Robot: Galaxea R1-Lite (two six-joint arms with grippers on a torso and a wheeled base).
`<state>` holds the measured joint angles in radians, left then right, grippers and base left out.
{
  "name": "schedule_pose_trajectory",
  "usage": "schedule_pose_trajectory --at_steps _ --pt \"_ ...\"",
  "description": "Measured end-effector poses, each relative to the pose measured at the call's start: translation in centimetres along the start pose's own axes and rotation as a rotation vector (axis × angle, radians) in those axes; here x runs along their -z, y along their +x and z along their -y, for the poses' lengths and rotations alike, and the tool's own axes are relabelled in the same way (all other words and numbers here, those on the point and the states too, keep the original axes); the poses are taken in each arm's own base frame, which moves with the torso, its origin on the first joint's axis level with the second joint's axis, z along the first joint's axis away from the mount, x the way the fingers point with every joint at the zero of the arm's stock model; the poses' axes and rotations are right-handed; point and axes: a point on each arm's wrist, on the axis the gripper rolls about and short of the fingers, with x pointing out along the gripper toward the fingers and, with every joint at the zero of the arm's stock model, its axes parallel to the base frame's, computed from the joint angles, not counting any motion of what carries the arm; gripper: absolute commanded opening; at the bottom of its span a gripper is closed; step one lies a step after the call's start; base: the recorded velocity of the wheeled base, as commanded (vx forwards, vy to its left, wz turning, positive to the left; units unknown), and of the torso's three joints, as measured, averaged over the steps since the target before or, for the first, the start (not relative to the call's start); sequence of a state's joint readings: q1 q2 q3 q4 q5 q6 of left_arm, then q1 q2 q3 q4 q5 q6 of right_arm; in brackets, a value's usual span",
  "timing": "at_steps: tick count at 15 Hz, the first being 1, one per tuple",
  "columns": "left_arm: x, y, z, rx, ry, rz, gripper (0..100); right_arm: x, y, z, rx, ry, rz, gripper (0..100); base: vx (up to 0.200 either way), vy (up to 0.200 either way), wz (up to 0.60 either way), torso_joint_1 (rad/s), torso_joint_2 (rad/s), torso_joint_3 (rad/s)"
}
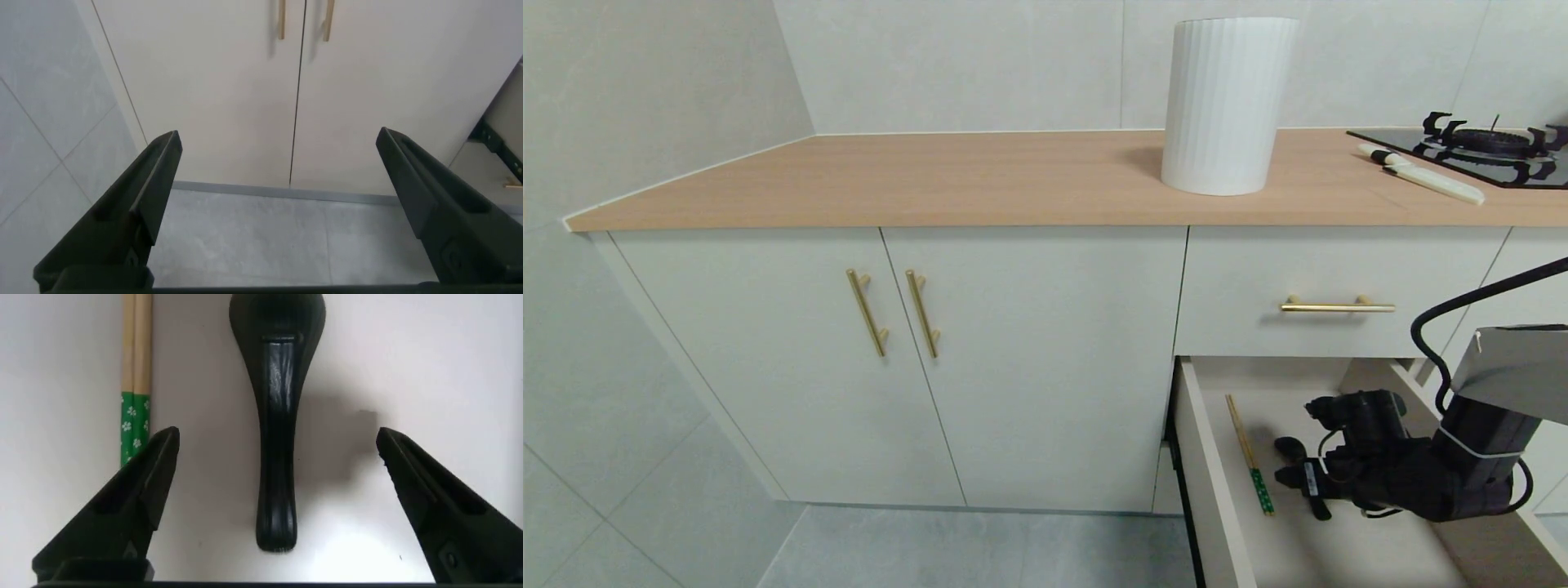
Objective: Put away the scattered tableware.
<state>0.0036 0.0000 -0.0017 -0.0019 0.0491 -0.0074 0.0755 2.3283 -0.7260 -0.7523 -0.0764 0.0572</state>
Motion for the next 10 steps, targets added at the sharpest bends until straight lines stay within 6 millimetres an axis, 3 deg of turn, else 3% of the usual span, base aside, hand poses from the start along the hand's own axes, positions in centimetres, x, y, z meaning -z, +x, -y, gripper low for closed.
schedule_pose_trajectory --at_steps 3,6,10 --pt "0.0 0.0 0.0 0.000 0.000 0.000 100 -1.6 -4.4 0.2 -0.004 0.006 0.054 100 0.000 0.000 0.00 0.000 0.00 0.000" --pt "0.0 0.0 0.0 0.000 0.000 0.000 100 -2.7 -10.6 0.4 -0.011 0.003 0.088 100 0.000 0.000 0.00 0.000 0.00 0.000" --pt "0.0 0.0 0.0 0.000 0.000 0.000 100 -2.3 -19.0 0.4 -0.032 -0.019 0.089 100 0.000 0.000 0.00 0.000 0.00 0.000"
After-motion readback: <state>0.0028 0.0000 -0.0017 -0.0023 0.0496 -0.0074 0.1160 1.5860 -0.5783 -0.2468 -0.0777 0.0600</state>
